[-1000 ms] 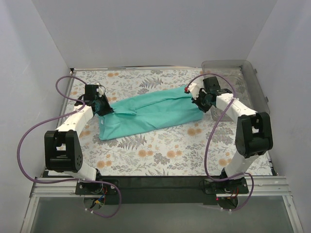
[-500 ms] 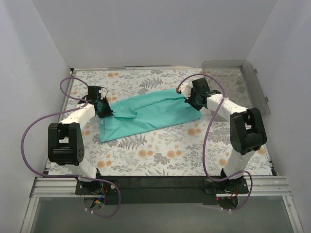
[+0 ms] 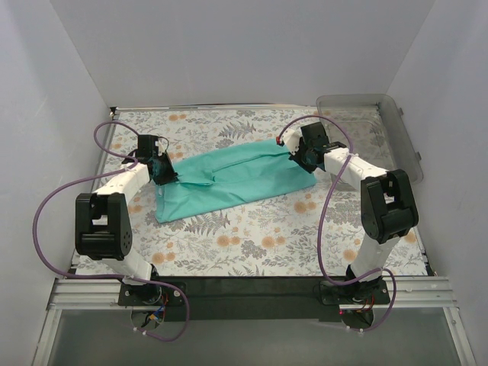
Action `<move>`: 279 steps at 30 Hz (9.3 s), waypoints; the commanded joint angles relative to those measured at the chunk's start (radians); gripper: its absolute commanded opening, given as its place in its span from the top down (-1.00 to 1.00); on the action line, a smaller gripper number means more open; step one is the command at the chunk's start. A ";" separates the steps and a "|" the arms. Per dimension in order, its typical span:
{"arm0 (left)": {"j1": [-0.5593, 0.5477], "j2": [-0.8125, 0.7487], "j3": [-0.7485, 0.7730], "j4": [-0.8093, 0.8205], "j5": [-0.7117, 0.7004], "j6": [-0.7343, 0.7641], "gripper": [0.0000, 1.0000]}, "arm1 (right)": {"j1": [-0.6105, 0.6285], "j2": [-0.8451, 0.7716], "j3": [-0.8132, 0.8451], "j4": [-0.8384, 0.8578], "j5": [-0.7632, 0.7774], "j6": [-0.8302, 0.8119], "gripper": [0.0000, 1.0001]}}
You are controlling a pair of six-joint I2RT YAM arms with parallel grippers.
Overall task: Fold and stack the t-shirts
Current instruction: Fold the tshirt
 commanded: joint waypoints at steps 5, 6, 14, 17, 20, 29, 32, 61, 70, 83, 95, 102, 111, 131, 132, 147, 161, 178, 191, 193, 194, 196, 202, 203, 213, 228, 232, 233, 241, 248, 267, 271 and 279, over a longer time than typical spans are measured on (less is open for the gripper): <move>0.007 -0.060 -0.009 0.022 -0.003 0.003 1.00 | 0.006 -0.013 0.019 0.035 -0.019 0.029 0.97; 0.007 -0.057 -0.009 0.022 -0.002 0.002 1.00 | 0.006 -0.011 0.022 0.035 -0.015 0.029 0.97; 0.007 -0.045 0.006 0.022 -0.003 -0.005 1.00 | 0.013 0.048 0.076 0.035 0.016 0.040 0.97; 0.007 -0.046 0.008 0.022 -0.008 -0.006 1.00 | 0.018 0.076 0.093 0.035 0.043 0.047 0.97; 0.007 -0.042 0.011 0.024 -0.014 -0.006 1.00 | 0.018 0.100 0.110 0.035 0.073 0.055 0.97; 0.007 -0.018 0.034 0.024 -0.006 -0.012 1.00 | 0.018 0.113 0.101 0.034 0.114 0.052 0.97; 0.007 -0.015 0.036 0.024 -0.009 -0.012 1.00 | 0.016 0.113 0.101 0.035 0.114 0.052 0.97; 0.007 0.041 0.032 0.033 -0.018 -0.008 0.97 | 0.018 0.119 0.111 0.040 0.106 0.064 0.97; 0.007 0.008 0.069 0.041 -0.044 -0.026 0.58 | 0.018 0.097 0.119 0.057 0.123 0.069 0.74; 0.007 -0.308 0.033 0.128 0.044 -0.002 0.00 | 0.021 0.045 0.190 0.068 0.116 0.067 0.33; 0.009 -0.445 -0.182 0.087 0.276 -0.040 -0.11 | 0.022 0.009 0.182 -0.068 -0.140 0.046 0.40; 0.009 -0.316 -0.234 0.189 0.475 -0.127 -0.01 | 0.022 -0.042 0.125 -0.236 -0.746 0.035 0.87; -0.026 -0.056 -0.164 0.320 0.531 -0.213 0.13 | -0.001 -0.088 0.036 -0.216 -0.737 0.014 0.95; -0.102 0.308 0.052 0.228 0.371 -0.204 0.20 | -0.076 -0.076 0.001 -0.187 -0.730 0.038 0.97; -0.102 0.279 0.049 0.229 0.364 -0.195 0.19 | -0.077 -0.076 0.002 -0.189 -0.728 0.038 0.97; -0.060 -0.377 -0.205 0.056 0.057 -0.304 -0.41 | -0.087 -0.120 -0.011 -0.179 -0.716 0.029 0.91; -0.026 -0.583 -0.411 -0.217 -0.032 -0.725 -0.58 | -0.114 -0.137 -0.017 -0.172 -0.725 0.047 0.89; 0.010 -0.345 -0.391 -0.182 -0.204 -0.813 -0.33 | -0.140 -0.140 -0.020 -0.173 -0.746 0.057 0.89; 0.110 -0.207 -0.287 -0.055 -0.322 -0.534 0.85 | -0.145 -0.150 -0.022 -0.173 -0.756 0.057 0.89; 0.127 -0.169 -0.250 -0.018 -0.340 -0.480 0.87 | -0.145 -0.145 -0.021 -0.173 -0.754 0.055 0.89; 0.135 -0.151 -0.235 -0.012 -0.348 -0.471 0.87 | -0.145 -0.145 -0.022 -0.173 -0.754 0.055 0.89; 0.147 -0.117 -0.187 0.027 -0.324 -0.393 0.86 | -0.145 -0.142 -0.022 -0.178 -0.751 0.052 0.89; 0.173 0.046 -0.064 0.165 -0.191 -0.216 0.59 | -0.128 -0.122 -0.016 -0.222 -0.728 -0.026 0.86; 0.175 0.085 -0.026 0.191 -0.155 -0.201 0.49 | -0.111 -0.122 -0.020 -0.227 -0.722 -0.043 0.85; 0.175 -0.018 0.011 0.243 -0.026 -0.175 -0.39 | 0.085 -0.203 -0.235 -0.183 -0.390 -0.325 0.43; 0.201 -0.288 -0.176 0.169 0.044 -0.178 -0.47 | 0.133 -0.150 -0.209 -0.107 -0.243 -0.307 0.35; 0.210 -0.350 -0.204 0.153 0.060 -0.175 -0.47 | 0.134 -0.107 -0.186 -0.104 -0.223 -0.313 0.34; 0.213 -0.362 -0.211 0.148 0.067 -0.173 -0.47 | 0.136 -0.101 -0.183 -0.106 -0.222 -0.315 0.34; 0.214 -0.465 -0.262 0.116 0.089 -0.170 -0.48 | 0.140 -0.062 -0.159 -0.124 -0.234 -0.305 0.80; 0.216 -0.517 -0.314 0.108 0.132 -0.184 -0.47 | 0.157 -0.133 -0.206 -0.208 -0.294 -0.308 0.97; 0.216 -0.270 -0.273 0.238 0.196 -0.186 -0.46 | 0.084 -0.314 -0.133 -0.363 -0.455 -0.074 0.14; 0.216 -0.154 -0.215 0.277 0.199 -0.172 -0.44 | 0.009 -0.295 -0.158 -0.311 -0.484 0.035 0.15; 0.228 -0.029 -0.168 0.292 0.195 -0.146 -0.42 | -0.007 -0.214 -0.191 -0.230 -0.501 0.121 0.15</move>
